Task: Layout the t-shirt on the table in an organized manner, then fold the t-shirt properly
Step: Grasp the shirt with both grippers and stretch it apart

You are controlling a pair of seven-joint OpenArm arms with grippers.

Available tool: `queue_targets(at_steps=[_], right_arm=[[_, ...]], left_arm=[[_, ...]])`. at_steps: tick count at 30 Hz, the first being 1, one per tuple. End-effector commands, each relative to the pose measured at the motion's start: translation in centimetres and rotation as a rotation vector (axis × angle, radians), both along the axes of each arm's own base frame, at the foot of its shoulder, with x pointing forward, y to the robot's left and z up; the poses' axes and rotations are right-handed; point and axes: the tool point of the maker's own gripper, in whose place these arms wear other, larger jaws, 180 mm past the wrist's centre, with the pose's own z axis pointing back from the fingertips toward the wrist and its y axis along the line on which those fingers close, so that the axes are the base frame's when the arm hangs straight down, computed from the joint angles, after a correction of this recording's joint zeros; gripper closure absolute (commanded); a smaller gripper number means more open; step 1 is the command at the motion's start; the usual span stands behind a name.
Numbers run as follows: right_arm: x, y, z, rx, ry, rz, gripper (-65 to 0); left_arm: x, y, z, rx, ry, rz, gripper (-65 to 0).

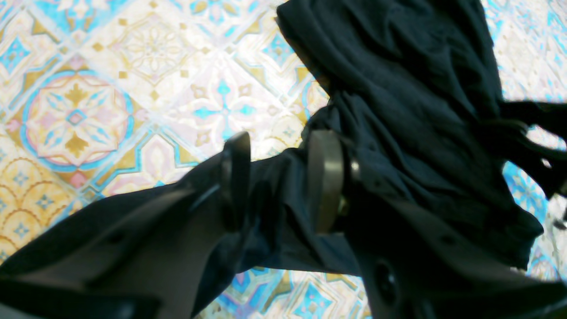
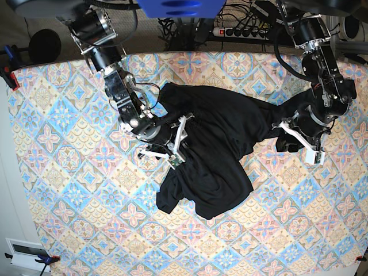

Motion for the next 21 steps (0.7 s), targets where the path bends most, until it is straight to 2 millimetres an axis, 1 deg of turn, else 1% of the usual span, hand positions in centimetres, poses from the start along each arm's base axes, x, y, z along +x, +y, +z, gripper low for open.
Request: queue_targets(at_steps=[1, 5, 7, 9, 11, 12, 15, 18, 20, 21], right_arm=[[1.2, 0.3, 1.4, 0.004, -0.054, 0.007, -21.6], [2.3, 0.2, 1.7, -0.010, -0.076, 0.008, -21.2], [2.6, 0.0, 1.9, -0.008, -0.081, 0.001, -18.4], [2.7, 0.0, 2.1, -0.006, -0.086, 0.001, -11.5], [2.7, -0.1, 2.3, 0.001, -0.091, -0.005, -2.6], [2.9, -0.3, 2.8, 0.009, -0.103, -0.011, 0.0], [3.7, -0.6, 5.1, 0.039, -0.157, -0.032, -0.2], [4.2, -0.9, 7.3, 0.118, -0.184, -0.059, 0.0], [4.8, -2.7, 8.4, 0.157, -0.193, -0.105, 0.0], [5.1, -3.8, 8.7, 0.168, -0.193, -0.127, 0.0]], left_arm=[[0.6, 0.2, 1.3, 0.003, -0.048, -0.003, -20.3], [0.6, 0.2, 1.3, 0.003, -0.048, -0.003, -20.3], [0.6, 0.2, 1.3, 0.003, -0.048, -0.003, -20.3], [0.6, 0.2, 1.3, 0.003, -0.048, -0.003, -20.3], [0.6, 0.2, 1.3, 0.002, -0.047, -0.002, -20.3], [0.6, 0.2, 1.3, 0.002, -0.047, -0.002, -20.3], [0.6, 0.2, 1.3, 0.002, -0.047, -0.002, -20.3], [0.6, 0.2, 1.2, 0.003, -0.045, -0.001, -20.3], [0.7, 0.2, 1.3, 0.003, -0.048, -0.001, -20.3], [0.7, 0.3, 1.3, 0.006, -0.047, 0.000, -20.3]])
